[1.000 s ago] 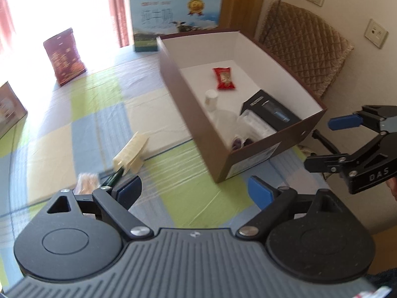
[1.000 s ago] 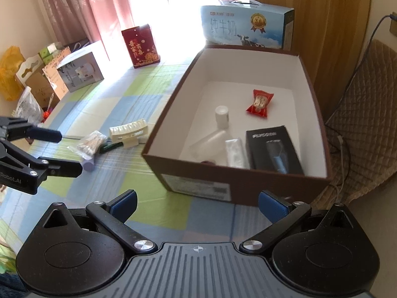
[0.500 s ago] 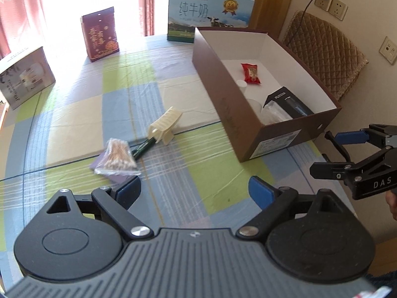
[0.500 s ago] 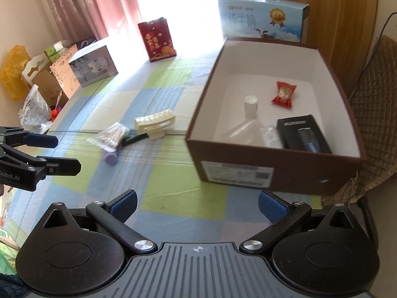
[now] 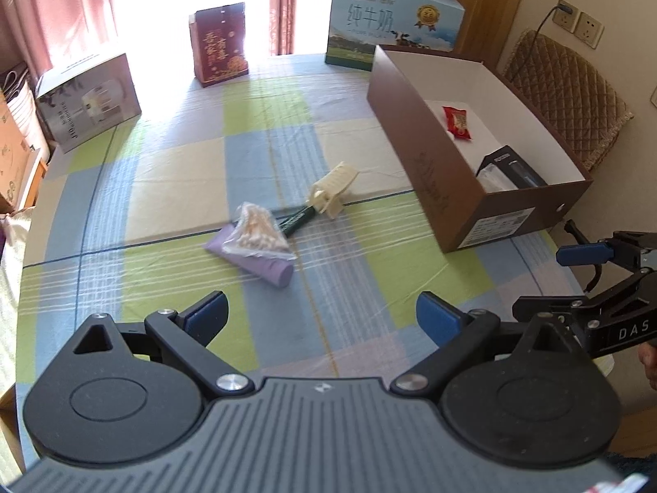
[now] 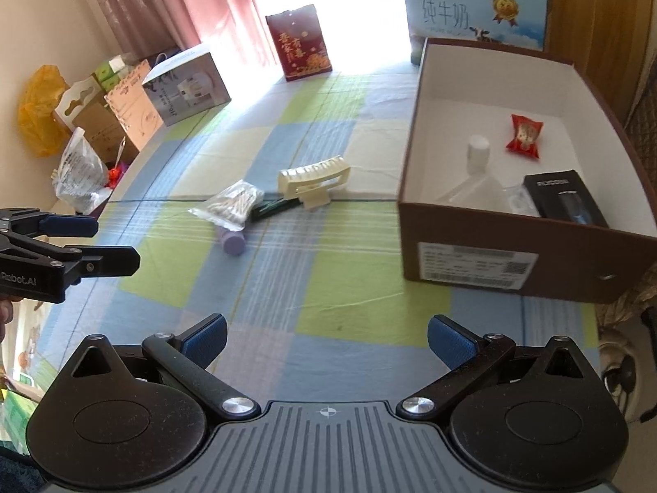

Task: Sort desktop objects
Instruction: 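Withdraw both tools from the box toward the remaining table items, then grasp the cotton swab bag with the left tool while the right tool grasps the cream holder, then lift the cotton swab bag and cream holder and carry them toward the box, then lower the cotton swab bag with the left tool while the right tool lowers the cream holder into the box, then open the left tool releasing the swab bag while the right tool releases the cream holder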

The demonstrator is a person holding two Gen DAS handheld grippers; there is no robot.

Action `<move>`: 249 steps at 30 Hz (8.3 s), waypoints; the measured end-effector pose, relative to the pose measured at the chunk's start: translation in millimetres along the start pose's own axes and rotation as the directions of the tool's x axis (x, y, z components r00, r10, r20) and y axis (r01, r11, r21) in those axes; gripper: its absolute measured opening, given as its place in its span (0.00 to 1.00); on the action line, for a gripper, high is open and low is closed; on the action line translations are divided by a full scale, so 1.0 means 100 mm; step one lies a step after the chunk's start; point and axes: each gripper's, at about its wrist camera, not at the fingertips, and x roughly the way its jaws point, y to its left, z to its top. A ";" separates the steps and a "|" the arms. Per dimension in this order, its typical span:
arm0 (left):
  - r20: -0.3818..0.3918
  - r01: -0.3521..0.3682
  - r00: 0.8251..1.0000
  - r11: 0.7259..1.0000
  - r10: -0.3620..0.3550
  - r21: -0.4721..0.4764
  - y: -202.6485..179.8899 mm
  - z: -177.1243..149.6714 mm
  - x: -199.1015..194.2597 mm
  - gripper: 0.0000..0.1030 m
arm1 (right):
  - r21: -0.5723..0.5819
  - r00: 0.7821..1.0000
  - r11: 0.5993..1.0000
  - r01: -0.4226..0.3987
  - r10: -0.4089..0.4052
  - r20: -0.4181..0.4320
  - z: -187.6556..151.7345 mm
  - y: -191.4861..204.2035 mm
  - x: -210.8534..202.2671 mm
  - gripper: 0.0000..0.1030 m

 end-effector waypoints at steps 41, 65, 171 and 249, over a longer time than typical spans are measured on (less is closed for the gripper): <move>-0.047 -0.054 0.997 0.998 0.055 0.020 0.60 0.29 0.83 0.88 | 0.083 0.995 0.993 0.083 -0.087 0.050 0.73 0.32 1.04 0.87; -0.156 -0.027 0.986 0.989 0.050 0.148 0.55 0.55 1.85 0.72 | 0.143 0.995 0.985 0.101 -0.103 0.007 1.15 0.19 1.58 0.81; -0.037 0.170 0.985 0.985 -0.170 0.000 -0.62 0.09 0.56 0.22 | -0.076 0.999 0.997 -0.008 0.012 0.052 0.12 -0.57 -0.18 0.25; -0.043 0.052 0.998 0.959 -0.042 0.277 -1.79 2.76 3.10 0.33 | -0.101 0.969 0.964 0.245 -0.242 0.040 2.38 -2.73 1.32 0.25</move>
